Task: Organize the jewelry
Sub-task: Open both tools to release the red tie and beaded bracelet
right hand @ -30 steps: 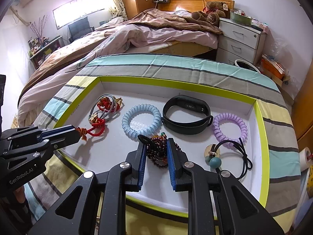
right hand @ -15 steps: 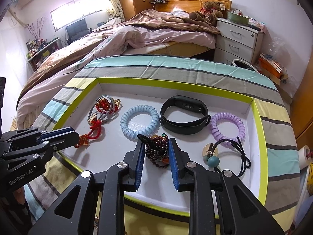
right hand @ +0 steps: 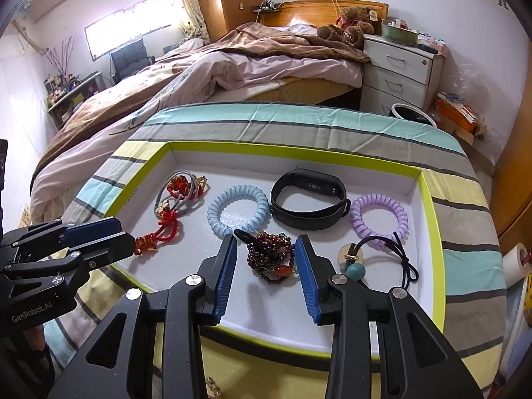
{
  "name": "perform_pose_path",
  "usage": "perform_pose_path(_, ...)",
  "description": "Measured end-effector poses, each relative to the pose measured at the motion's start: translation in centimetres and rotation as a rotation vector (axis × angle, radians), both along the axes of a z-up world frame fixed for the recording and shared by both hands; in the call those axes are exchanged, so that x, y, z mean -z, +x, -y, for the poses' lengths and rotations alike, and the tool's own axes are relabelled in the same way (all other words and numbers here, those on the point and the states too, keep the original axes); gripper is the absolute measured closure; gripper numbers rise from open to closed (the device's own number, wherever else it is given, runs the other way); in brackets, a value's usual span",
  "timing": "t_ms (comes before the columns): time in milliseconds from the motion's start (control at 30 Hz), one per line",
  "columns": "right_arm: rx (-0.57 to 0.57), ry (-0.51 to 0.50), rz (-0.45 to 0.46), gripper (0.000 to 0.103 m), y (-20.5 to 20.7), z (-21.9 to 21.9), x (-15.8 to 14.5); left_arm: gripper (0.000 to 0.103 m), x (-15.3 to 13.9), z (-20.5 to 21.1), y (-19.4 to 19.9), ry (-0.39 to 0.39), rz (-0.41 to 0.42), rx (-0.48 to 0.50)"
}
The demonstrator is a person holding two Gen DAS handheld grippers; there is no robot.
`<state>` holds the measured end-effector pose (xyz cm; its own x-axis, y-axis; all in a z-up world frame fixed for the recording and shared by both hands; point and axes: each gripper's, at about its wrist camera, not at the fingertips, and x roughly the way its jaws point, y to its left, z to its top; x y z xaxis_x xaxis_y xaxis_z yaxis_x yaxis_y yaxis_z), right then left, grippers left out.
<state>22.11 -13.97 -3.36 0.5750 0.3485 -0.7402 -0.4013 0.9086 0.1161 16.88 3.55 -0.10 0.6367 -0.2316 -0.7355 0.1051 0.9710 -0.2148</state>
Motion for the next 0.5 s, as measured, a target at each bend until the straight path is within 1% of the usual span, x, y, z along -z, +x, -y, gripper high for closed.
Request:
perform_pose_path(233,0.000,0.027,0.024,0.065,-1.7,0.9,-1.2,0.067,-1.4,0.1,-1.8,-0.010,0.033,0.017)
perform_pose_path(500,0.026,0.052,0.051,0.065,-3.1,2.2,-2.4,0.067,-2.3,-0.4,-3.2,-0.012,0.049,0.001)
